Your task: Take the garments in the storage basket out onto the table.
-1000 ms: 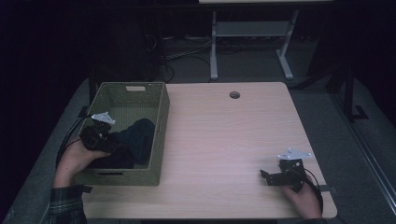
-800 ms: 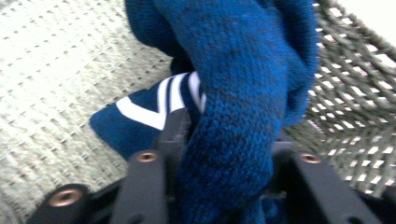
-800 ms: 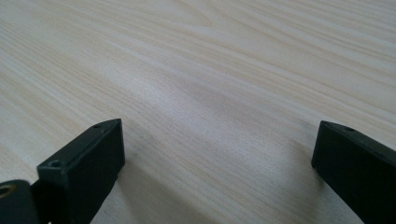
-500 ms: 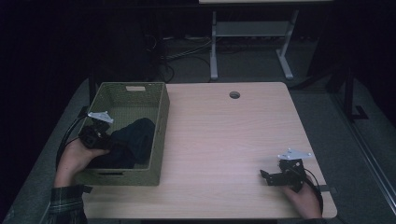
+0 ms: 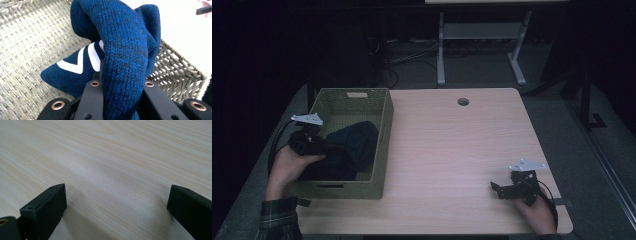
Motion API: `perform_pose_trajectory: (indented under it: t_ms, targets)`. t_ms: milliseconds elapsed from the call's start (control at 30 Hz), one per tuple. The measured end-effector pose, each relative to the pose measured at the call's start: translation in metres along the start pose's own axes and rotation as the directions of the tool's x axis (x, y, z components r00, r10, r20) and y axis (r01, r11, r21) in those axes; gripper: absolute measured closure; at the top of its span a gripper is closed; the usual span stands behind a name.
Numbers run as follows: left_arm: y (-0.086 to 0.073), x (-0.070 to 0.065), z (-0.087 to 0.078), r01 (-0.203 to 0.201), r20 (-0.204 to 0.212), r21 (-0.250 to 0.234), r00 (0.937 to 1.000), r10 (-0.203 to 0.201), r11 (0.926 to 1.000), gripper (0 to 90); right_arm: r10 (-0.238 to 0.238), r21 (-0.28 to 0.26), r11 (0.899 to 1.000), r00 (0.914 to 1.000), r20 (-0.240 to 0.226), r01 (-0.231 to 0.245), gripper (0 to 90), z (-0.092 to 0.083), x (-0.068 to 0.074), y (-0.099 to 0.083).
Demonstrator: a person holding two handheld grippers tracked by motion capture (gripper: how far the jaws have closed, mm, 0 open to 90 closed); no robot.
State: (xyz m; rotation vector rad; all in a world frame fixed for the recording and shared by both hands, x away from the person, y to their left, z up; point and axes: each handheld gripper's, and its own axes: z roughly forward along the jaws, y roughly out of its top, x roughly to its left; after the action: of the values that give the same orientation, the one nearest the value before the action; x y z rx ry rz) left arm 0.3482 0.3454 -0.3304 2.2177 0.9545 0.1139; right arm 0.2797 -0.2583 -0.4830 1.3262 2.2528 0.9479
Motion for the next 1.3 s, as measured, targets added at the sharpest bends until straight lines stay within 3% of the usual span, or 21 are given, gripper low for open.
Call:
perform_pose_trajectory:
  t_ms: [233,533,1167,1300]
  targets:
    - [0.000,0.002,-0.013,0.009,0.021,-0.076,0.9998,-0.007,0.9971,79.7,0.000,0.000,1.000,1.0000,0.000,0.000,2.4,0.000,0.000,0.000]
    - [0.001,0.004,-0.019,0.021,0.027,-0.116,0.9995,-0.018,0.9930,79.8,0.000,0.000,1.000,1.0000,0.000,0.000,2.4,0.000,0.000,0.000]
    - [0.028,-0.007,-0.044,-0.009,-0.023,-0.172,0.9997,0.005,0.9851,79.8,0.002,0.000,1.000,1.0000,0.000,-0.002,2.4,0.000,0.000,0.000]
    - [0.036,-0.010,-0.050,-0.016,-0.031,-0.199,0.9995,0.010,0.9799,79.8,0.000,-0.001,1.000,1.0000,0.000,0.000,2.4,0.000,0.000,0.000]
